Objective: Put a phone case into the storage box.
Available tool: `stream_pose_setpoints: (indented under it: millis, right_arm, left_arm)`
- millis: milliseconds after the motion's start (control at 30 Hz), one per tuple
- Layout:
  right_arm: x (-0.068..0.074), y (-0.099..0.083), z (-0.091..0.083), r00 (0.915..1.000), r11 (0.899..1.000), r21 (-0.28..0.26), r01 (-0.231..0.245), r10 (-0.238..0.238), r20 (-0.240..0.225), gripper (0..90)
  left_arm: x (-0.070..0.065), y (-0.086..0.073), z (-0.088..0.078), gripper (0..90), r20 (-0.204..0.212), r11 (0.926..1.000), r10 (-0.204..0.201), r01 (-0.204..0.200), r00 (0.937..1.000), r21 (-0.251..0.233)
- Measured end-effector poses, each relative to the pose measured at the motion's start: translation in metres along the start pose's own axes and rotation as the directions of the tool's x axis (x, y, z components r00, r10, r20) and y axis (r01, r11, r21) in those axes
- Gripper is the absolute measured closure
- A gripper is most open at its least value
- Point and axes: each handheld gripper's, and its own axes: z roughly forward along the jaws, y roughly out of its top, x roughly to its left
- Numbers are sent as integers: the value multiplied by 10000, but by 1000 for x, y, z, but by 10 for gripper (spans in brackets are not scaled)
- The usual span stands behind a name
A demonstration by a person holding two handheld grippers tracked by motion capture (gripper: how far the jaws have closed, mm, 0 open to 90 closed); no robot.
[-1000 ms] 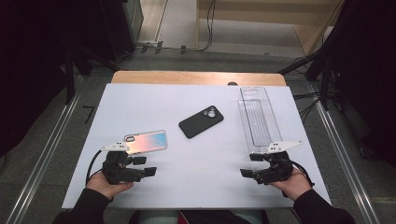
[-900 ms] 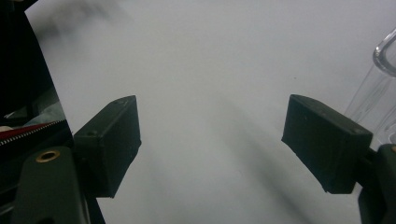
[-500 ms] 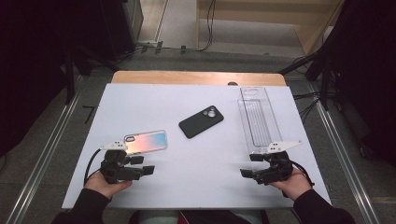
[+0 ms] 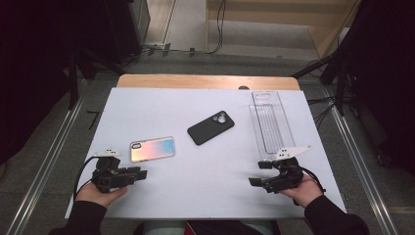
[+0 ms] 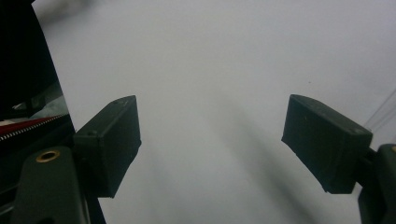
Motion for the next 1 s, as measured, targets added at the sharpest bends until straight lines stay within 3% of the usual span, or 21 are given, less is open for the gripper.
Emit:
stream_pose_setpoints:
  millis: [33, 67, 167, 200, 467, 700, 1000]
  right_arm:
    - [0, 1, 0, 10000, 10000, 8, -25, 25, 15, 173]
    - [0, 1, 0, 10000, 10000, -10, 18, -18, 31, 173]
    - [0, 2, 0, 10000, 10000, -59, 51, -51, 29, 173]
    - [0, 2, 1, 10000, 9999, -47, 90, -90, 2, 173]
    - [0, 2, 0, 9999, 10000, -37, 71, -71, 75, 173]
    - [0, 2, 0, 9999, 10000, -46, 84, -84, 84, 174]
    - [0, 1, 0, 9999, 9999, -64, 79, -78, 77, 174]
  left_arm:
    - [4, 1, -1, 881, -346, 9999, 76, -81, 9994, -122]
    - [7, 1, -2, 900, -299, 9997, 4, -12, 9996, -255]
    - [10, 3, 0, 900, -331, 9985, -106, 88, 9994, -548]
    - [14, 5, 6, 900, -288, 9986, -271, 258, 9992, -454]
    - [27, 8, 24, 900, -767, 9992, -381, 386, 9963, 51]
    - [34, 11, 30, 900, -958, 9982, -552, 571, 9939, 171]
    - [36, 12, 30, 900, -906, 9978, -640, 655, 9938, 137]
